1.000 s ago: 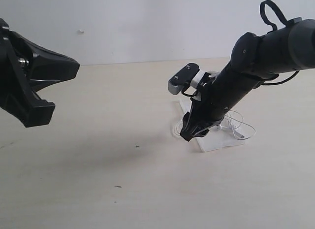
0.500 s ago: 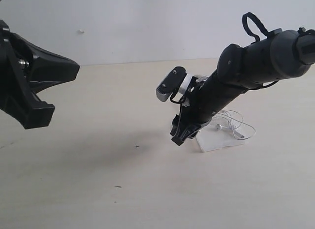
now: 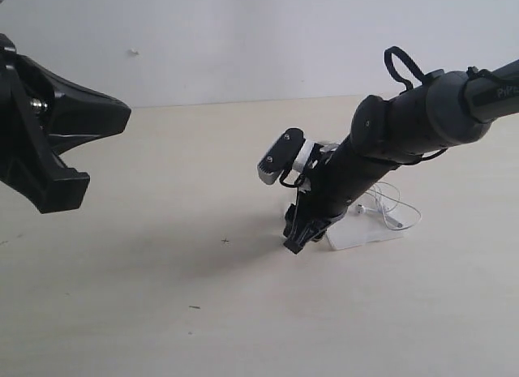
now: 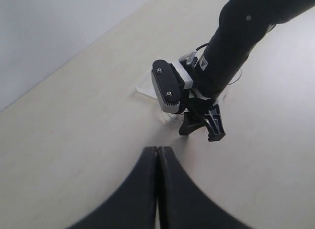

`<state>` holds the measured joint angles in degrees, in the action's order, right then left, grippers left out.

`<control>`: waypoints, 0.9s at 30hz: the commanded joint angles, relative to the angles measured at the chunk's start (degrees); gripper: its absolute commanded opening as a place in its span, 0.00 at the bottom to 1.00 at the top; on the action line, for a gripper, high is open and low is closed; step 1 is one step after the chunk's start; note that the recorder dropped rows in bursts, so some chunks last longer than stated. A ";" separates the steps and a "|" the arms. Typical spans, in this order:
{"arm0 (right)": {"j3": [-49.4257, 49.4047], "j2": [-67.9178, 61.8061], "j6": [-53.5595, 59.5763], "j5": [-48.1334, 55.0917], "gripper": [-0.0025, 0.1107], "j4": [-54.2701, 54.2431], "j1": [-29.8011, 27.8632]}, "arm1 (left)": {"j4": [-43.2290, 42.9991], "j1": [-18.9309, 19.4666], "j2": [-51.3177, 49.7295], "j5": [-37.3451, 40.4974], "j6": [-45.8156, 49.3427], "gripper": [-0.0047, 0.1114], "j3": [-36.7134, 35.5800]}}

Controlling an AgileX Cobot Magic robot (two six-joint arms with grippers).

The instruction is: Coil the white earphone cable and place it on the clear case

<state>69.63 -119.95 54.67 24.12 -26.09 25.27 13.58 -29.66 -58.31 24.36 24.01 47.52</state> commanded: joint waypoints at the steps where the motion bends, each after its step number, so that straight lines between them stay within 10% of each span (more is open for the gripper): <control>1: -0.07 -0.33 -0.61 -0.40 0.45 0.71 0.08 | 0.73 -0.15 0.33 0.02 0.00 0.04 -0.33; 11: -0.07 0.32 -2.13 0.36 0.02 1.70 0.08 | 0.73 -0.15 0.33 0.02 0.00 0.04 -0.33; 27: -0.07 6.15 -22.28 3.78 0.02 23.99 -0.04 | 0.62 -0.15 0.33 -0.01 0.00 0.04 -0.33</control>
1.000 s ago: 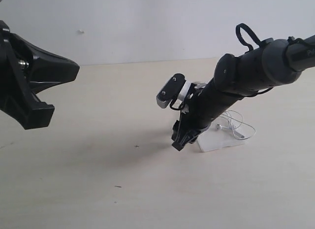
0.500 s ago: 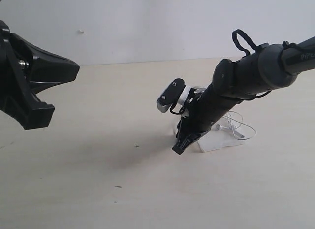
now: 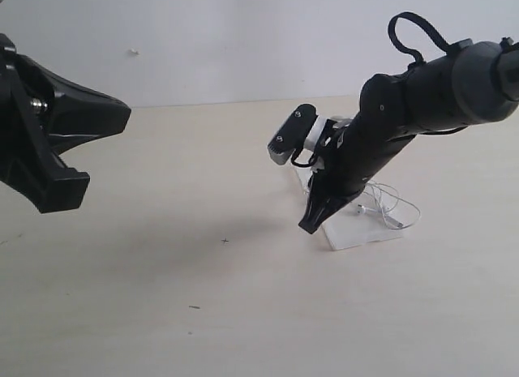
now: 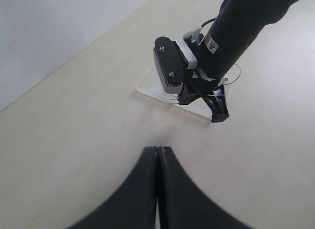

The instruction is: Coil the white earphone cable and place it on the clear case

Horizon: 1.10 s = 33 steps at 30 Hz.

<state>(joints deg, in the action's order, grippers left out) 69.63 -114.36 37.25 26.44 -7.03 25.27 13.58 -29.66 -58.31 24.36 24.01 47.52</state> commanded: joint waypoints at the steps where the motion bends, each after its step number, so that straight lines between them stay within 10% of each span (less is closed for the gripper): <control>1: -0.07 0.67 -6.56 1.70 0.02 6.13 -0.04 | 0.62 -0.15 0.33 -0.01 0.00 0.04 -0.33; 22: -0.07 0.29 -19.84 6.91 0.02 16.17 -0.14 | 0.62 -0.15 0.33 0.34 0.00 0.04 -0.33; 33: -0.07 0.20 -24.01 8.03 0.42 18.20 -0.14 | 0.62 -0.15 0.33 0.34 0.00 0.04 -0.33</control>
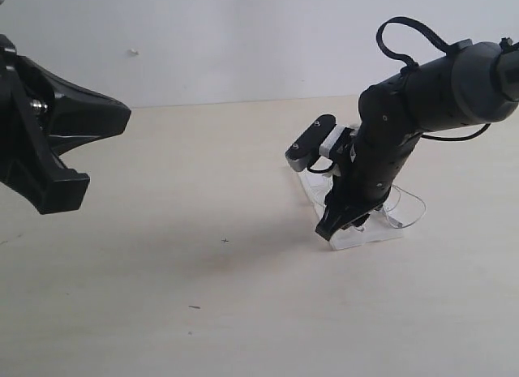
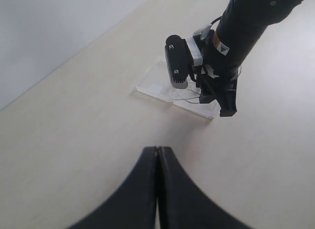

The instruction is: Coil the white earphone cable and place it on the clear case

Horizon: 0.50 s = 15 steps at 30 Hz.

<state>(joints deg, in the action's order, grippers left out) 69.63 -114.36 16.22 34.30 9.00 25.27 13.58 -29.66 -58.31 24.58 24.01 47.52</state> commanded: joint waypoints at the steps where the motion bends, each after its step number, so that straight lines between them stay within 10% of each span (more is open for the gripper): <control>1: -0.07 0.20 -3.43 0.16 0.42 2.49 -0.14 | 0.62 -0.15 0.33 0.12 0.00 0.04 -0.33; 15: -0.07 3.71 -6.39 4.01 0.42 6.58 -0.14 | 0.62 -0.15 0.33 0.12 0.00 0.04 -0.33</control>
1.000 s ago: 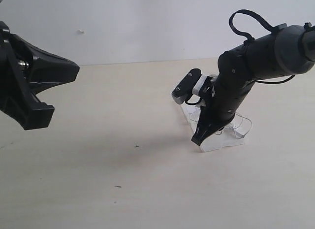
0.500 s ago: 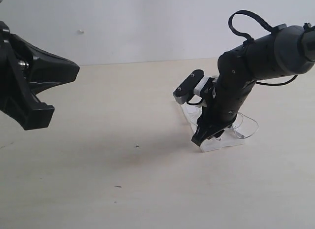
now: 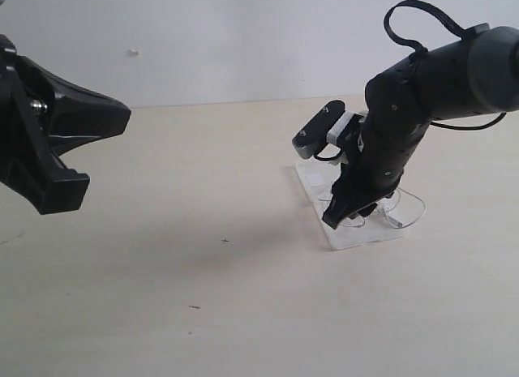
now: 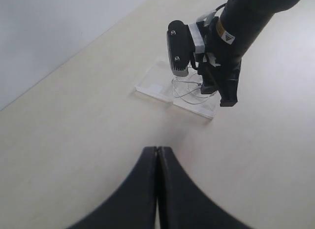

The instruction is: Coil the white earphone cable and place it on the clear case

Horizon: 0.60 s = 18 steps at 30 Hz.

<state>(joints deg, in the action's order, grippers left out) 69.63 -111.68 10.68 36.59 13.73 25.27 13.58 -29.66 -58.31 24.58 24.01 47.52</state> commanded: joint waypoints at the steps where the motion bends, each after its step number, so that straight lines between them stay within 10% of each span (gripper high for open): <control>1: -0.07 1.02 -0.85 2.35 0.42 1.85 -0.14 | 0.62 -0.15 0.33 0.12 0.00 0.04 -0.33; 18: -0.07 6.53 -6.79 9.74 0.54 5.11 -0.14 | 0.72 -0.15 0.33 0.10 0.00 0.04 -0.33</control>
<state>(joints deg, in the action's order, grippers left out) 69.63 -107.43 6.37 46.24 17.91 25.27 13.58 -29.66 -58.31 24.58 24.01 47.52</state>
